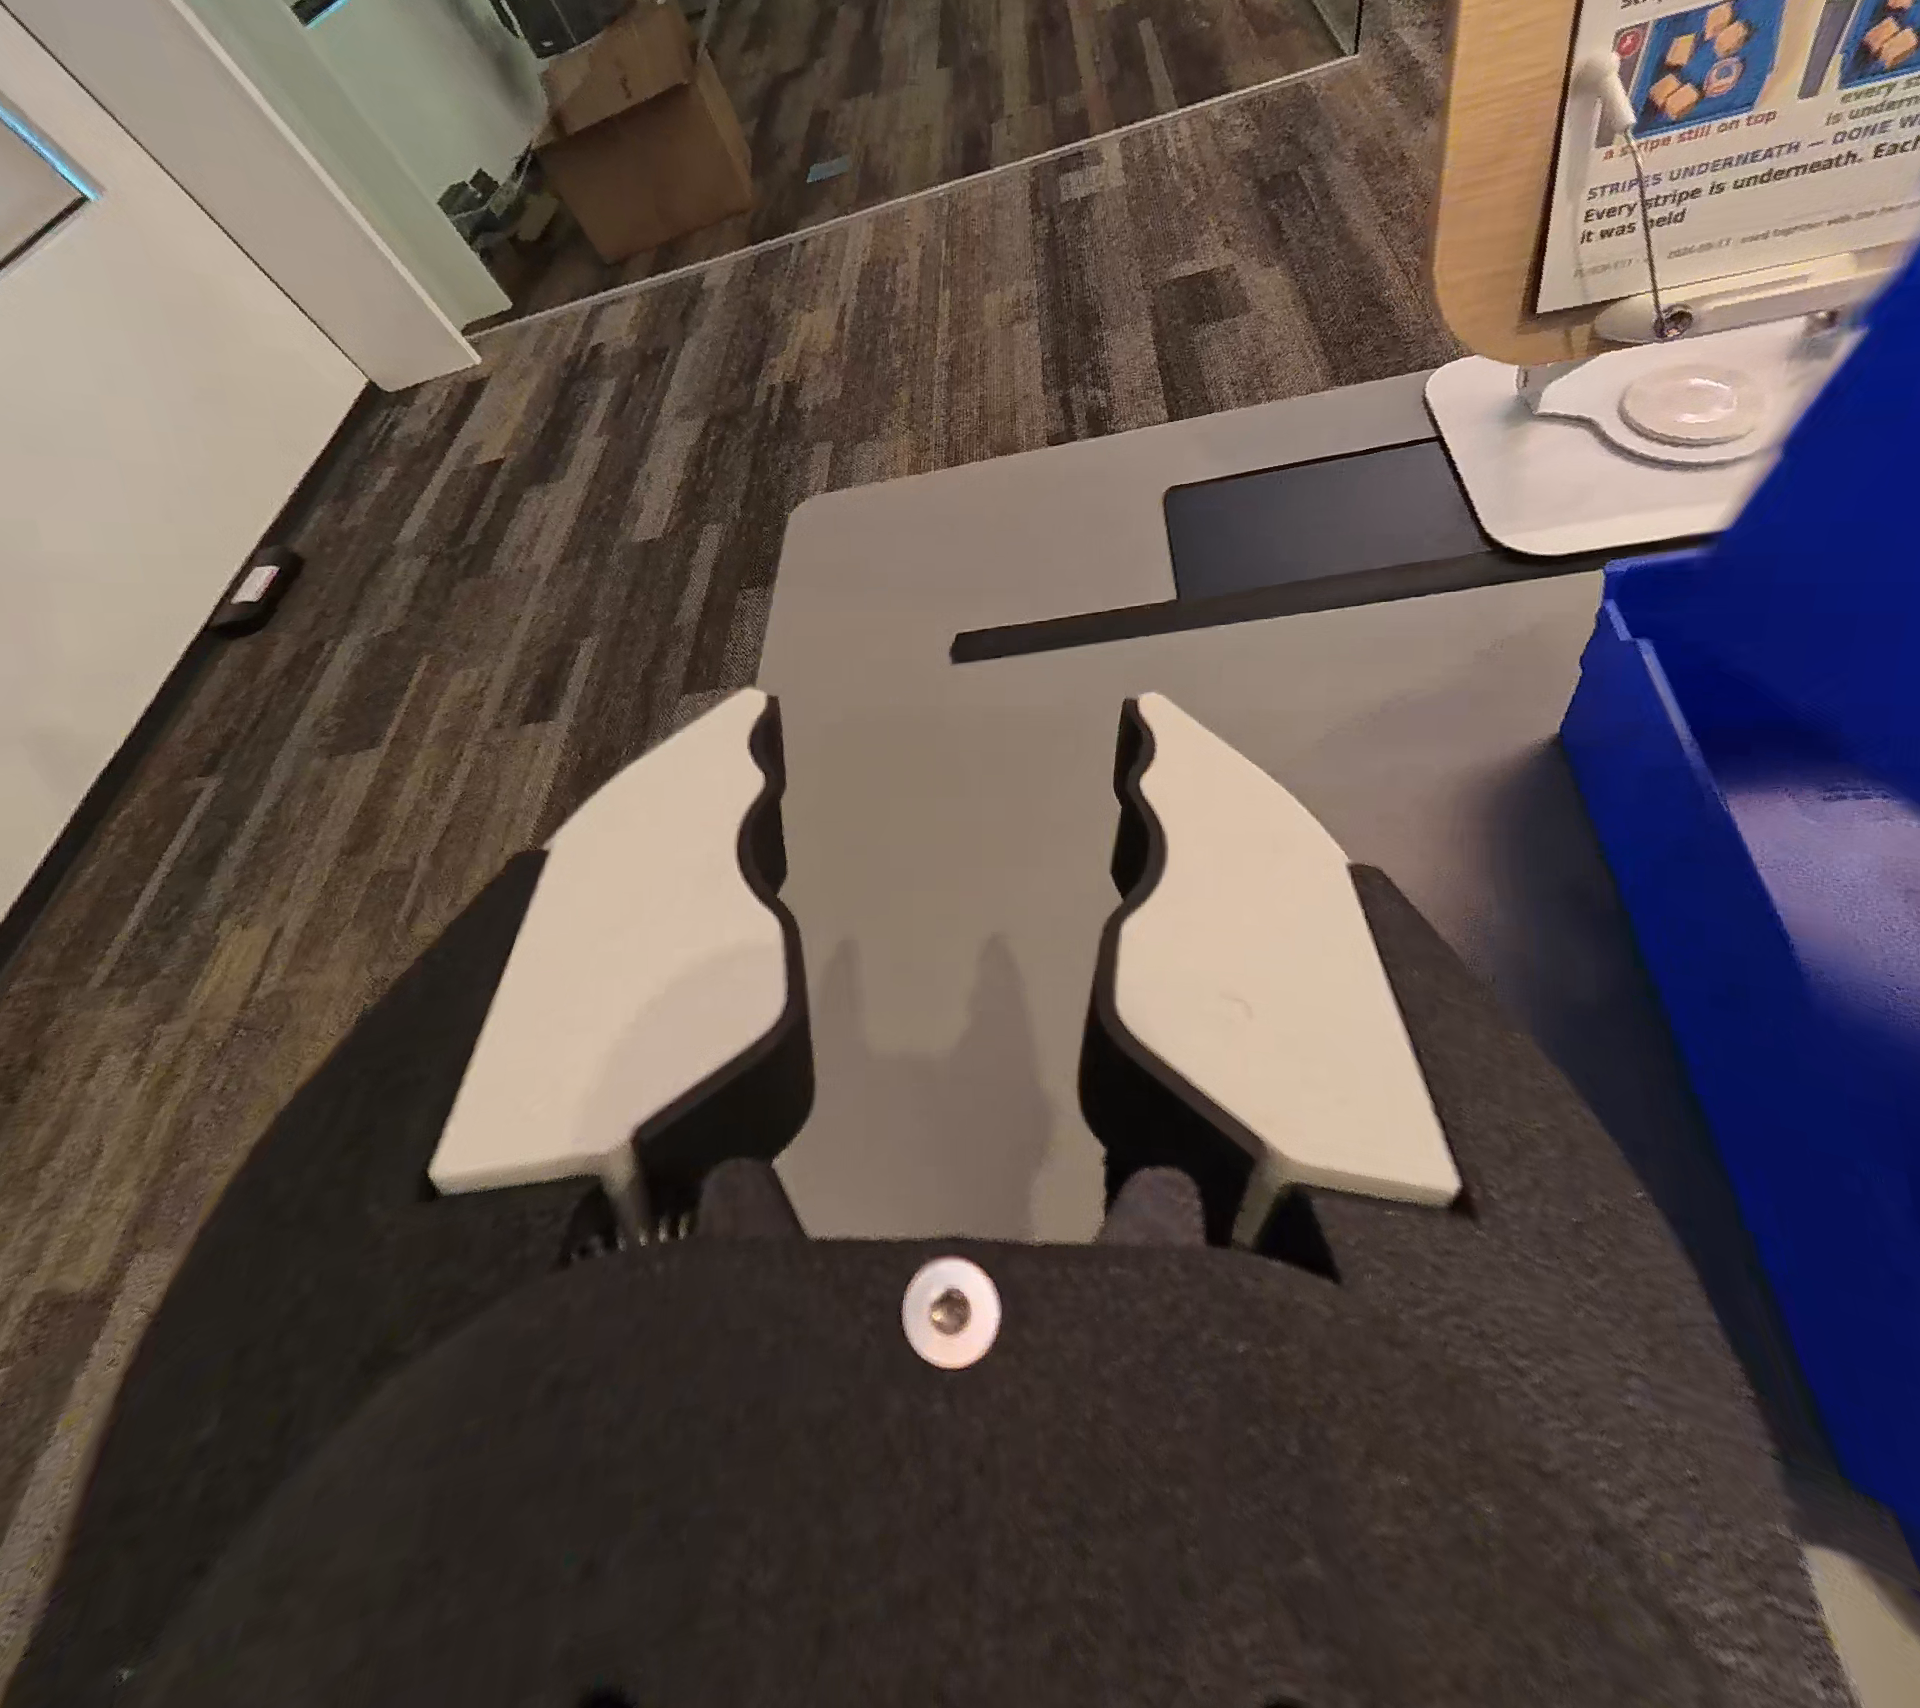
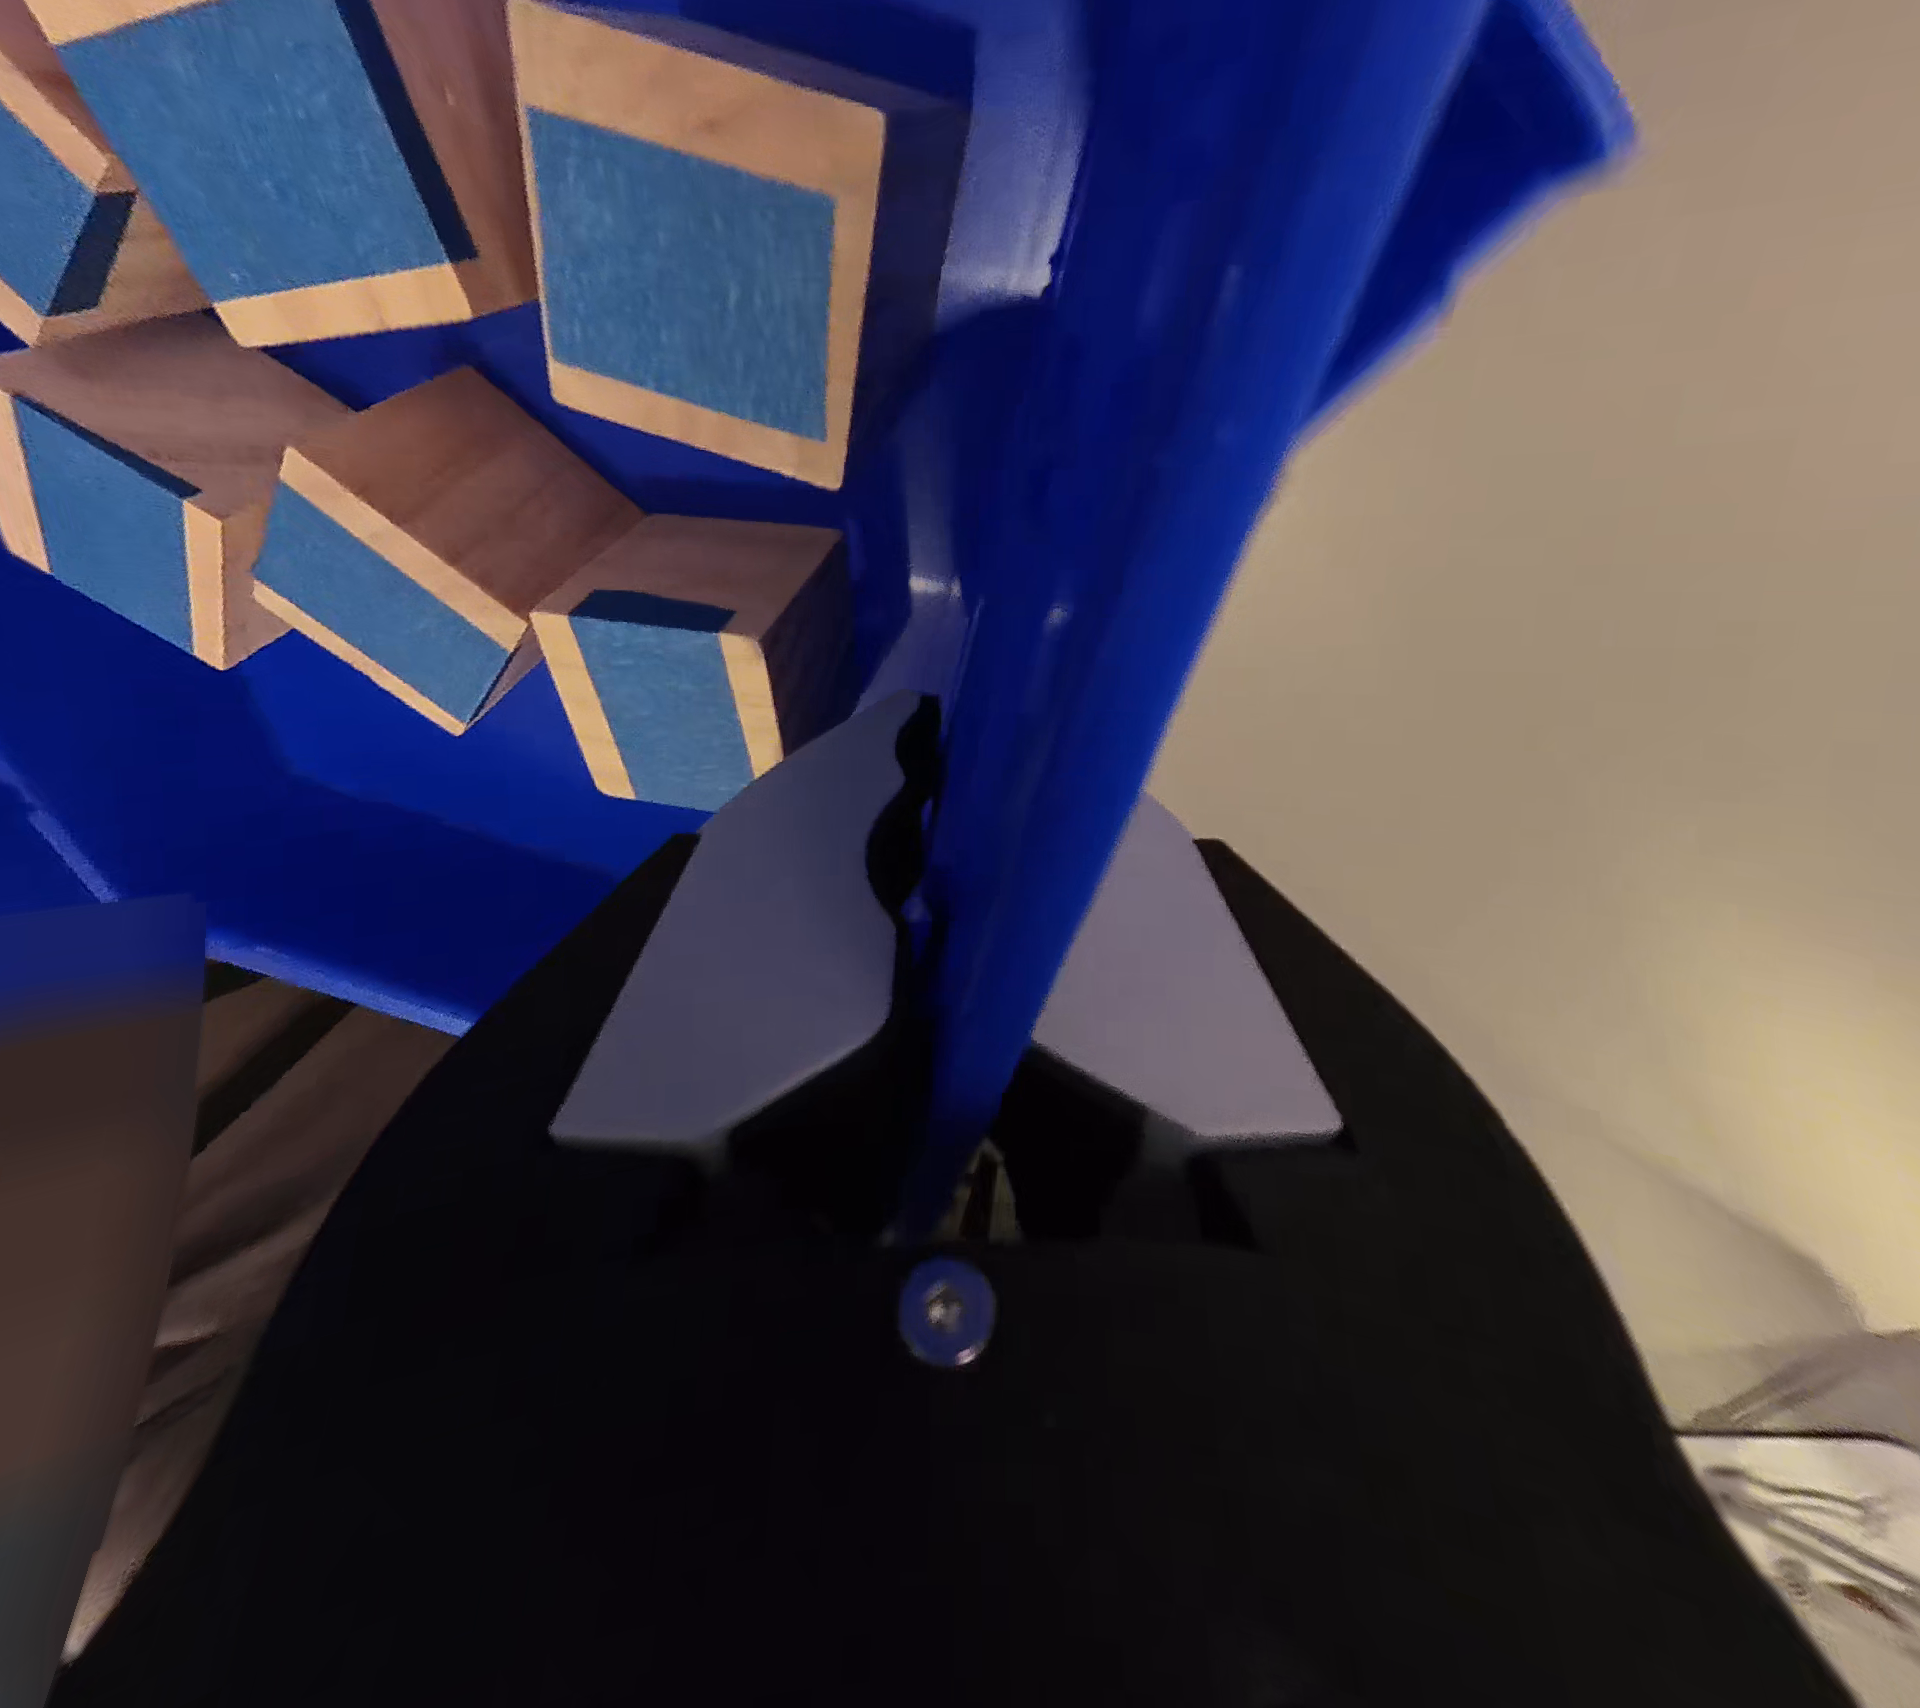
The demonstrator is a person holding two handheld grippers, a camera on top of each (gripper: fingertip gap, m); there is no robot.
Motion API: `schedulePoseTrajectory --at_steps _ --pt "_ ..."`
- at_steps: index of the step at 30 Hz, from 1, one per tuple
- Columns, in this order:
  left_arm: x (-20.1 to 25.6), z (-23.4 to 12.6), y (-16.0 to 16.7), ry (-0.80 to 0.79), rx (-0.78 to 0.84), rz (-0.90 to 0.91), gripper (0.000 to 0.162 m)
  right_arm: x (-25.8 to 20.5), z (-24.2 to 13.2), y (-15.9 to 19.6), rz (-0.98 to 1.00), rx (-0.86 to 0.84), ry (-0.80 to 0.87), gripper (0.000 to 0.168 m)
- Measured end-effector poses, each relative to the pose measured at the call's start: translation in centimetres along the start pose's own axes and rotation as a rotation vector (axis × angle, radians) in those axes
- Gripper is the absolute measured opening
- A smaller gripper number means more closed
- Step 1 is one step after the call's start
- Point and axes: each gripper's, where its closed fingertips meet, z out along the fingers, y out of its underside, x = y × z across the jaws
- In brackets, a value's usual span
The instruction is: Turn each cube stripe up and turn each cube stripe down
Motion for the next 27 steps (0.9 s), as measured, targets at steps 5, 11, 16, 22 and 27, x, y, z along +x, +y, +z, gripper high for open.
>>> schedulePoseTrajectory --at_steps 5,11,16,22,27 --pt "-2.5 -2.4 1.5 0.001 -0.014 -0.077 0.057 -5.5 2.5 -6.4 -0.117 -0.047 -0.001 0.005" --pt "-2.8 -5.1 1.3 -0.02 0.011 -0.07 0.056 -10.3 5.3 -12.6 -0.151 -0.044 -0.046 0.006" --pt "-1.5 -5.9 0.7 -0.02 0.024 -0.012 0.056 -13.7 7.5 -16.4 -0.134 -0.04 -0.048 0.006" --pt "0.1 -4.9 -0.1 -0.003 0.02 0.023 0.056 -15.9 10.3 -18.8 -0.135 -0.064 -0.02 0.006" --pt "0.8 -4.3 -0.5 -0.015 0.016 0.063 0.058 -16.5 13.1 -18.9 -0.119 -0.102 -0.006 0.006"
